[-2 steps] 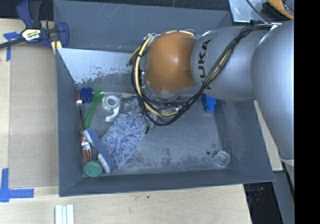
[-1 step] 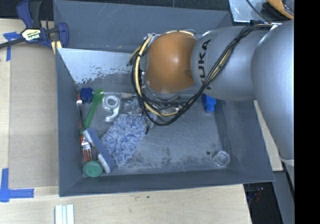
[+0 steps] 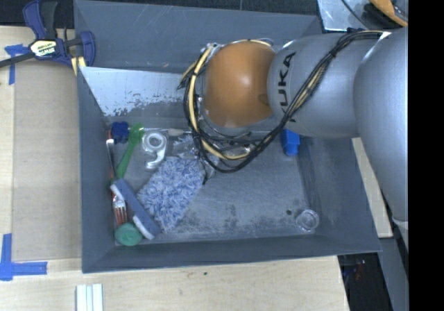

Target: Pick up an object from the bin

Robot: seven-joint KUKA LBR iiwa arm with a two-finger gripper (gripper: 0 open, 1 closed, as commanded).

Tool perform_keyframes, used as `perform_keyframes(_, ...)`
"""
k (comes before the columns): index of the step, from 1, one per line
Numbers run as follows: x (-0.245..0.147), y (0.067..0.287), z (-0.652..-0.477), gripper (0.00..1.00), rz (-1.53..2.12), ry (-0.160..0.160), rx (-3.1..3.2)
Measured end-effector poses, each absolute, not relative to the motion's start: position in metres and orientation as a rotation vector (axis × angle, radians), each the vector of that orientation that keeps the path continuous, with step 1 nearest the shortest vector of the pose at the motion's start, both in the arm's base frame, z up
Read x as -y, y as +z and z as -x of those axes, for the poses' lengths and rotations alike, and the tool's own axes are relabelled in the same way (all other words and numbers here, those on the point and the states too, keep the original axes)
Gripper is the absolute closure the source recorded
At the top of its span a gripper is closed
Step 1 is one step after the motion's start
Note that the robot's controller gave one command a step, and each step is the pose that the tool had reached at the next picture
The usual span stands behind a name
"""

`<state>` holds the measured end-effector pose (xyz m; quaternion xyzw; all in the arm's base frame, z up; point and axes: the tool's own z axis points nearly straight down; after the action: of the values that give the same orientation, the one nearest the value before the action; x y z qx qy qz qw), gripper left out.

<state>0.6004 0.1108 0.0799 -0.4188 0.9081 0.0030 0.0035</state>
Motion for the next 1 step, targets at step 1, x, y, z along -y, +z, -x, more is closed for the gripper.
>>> perform_keyframes(1,-0.1105,0.0999,-0.5988,1.00,1.312,0.012,-2.853)
